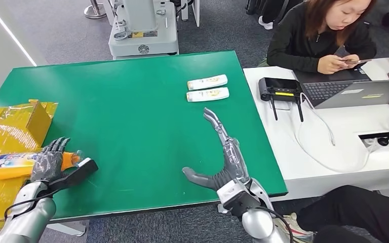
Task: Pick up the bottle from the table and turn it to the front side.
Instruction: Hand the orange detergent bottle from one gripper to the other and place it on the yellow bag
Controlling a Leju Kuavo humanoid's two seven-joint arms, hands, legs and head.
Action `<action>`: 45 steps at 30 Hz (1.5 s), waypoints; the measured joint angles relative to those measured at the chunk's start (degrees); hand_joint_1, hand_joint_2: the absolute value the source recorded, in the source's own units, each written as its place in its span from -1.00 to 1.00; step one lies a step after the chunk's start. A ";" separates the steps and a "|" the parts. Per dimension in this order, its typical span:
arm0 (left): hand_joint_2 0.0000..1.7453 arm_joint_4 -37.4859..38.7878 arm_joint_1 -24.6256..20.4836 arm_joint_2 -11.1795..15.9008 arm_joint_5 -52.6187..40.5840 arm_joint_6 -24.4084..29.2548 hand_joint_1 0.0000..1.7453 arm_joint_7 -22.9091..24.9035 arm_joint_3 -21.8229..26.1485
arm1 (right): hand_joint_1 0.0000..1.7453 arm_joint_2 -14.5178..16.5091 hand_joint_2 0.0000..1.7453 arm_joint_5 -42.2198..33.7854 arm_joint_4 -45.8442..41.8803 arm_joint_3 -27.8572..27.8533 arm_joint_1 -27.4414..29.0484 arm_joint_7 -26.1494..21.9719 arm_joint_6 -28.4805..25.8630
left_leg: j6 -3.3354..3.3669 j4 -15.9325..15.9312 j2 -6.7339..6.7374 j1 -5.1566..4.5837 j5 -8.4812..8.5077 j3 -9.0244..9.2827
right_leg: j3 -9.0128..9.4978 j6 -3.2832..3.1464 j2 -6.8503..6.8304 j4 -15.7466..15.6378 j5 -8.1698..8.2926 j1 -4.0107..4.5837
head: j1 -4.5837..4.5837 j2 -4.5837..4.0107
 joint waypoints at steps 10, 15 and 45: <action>-1.00 -1.53 -1.23 -2.76 27.44 -25.33 -1.00 -11.99 11.00 | -1.00 -0.11 1.00 -3.36 2.44 0.21 -1.43 -1.17 -0.73 | -0.04 -0.07 -0.35 -0.03 0.03 0.60 | 0.63 -0.04 -0.37 0.02 -0.16 -0.02 | -0.03 0.00; -1.00 -3.18 -0.17 -4.02 32.67 -28.73 -1.00 -12.58 11.69 | -1.00 -0.40 1.00 -3.91 3.21 0.86 -1.56 -1.16 -1.43 | -0.12 -0.07 -0.32 -0.01 0.12 0.59 | 0.59 -0.15 -0.36 0.05 -0.05 -0.01 | -0.03 0.00; -1.00 -37.83 13.72 -9.50 49.57 -2.67 -1.00 -18.66 -2.77 | -1.00 -1.88 1.00 -3.43 1.35 2.67 3.83 -0.28 -7.81 | -0.08 -0.04 -0.12 -0.01 0.04 0.08 | 0.03 -0.13 -0.13 0.04 -0.07 -0.01 | -0.03 0.00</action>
